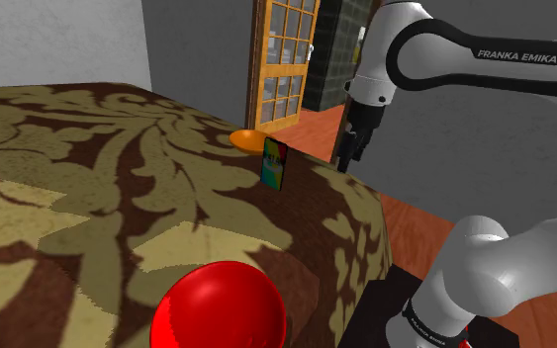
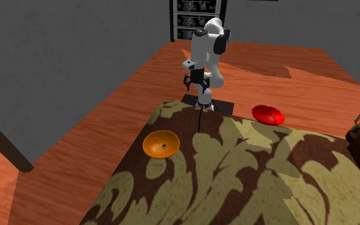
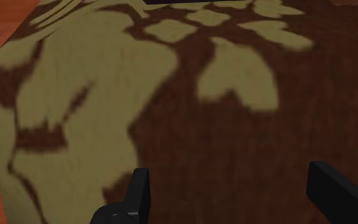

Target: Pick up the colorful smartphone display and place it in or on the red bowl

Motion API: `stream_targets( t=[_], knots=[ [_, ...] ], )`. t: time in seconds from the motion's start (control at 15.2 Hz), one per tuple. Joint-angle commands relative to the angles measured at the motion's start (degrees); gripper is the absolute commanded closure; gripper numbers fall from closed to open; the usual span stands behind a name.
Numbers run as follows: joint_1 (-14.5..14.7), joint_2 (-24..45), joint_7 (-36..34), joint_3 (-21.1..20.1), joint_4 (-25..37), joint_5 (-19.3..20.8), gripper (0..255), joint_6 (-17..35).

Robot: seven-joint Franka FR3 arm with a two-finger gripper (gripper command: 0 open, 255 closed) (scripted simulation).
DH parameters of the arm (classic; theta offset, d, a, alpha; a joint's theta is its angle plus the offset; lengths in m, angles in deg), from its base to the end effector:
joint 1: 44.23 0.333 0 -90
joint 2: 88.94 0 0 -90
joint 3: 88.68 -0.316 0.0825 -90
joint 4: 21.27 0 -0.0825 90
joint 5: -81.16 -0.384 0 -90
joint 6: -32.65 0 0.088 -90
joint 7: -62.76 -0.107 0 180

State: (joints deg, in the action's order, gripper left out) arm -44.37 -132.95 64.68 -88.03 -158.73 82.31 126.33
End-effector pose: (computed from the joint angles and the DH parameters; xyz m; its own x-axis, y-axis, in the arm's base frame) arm 0.3164 -0.0073 0.5702 0.9997 0.0242 0.0036 0.0241 -0.9996 0.0123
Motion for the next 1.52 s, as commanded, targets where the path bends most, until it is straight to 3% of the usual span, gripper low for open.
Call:
stream_targets(
  t=[0.0,0.66,1.19,1.45],
  knots=[
    [0.0,0.0,0.0,0.0,0.0,0.0,0,0.0],
    [1.6,26.6,-3.4,-3.3,25.6,-1.7,0,-3.9],
    [3.0,49.3,-6.1,-5.3,53.8,-1.3,0,-13.4],
    [3.0,48.8,-6.1,-5.3,50.9,-1.3,0,-11.1]
  ],
)
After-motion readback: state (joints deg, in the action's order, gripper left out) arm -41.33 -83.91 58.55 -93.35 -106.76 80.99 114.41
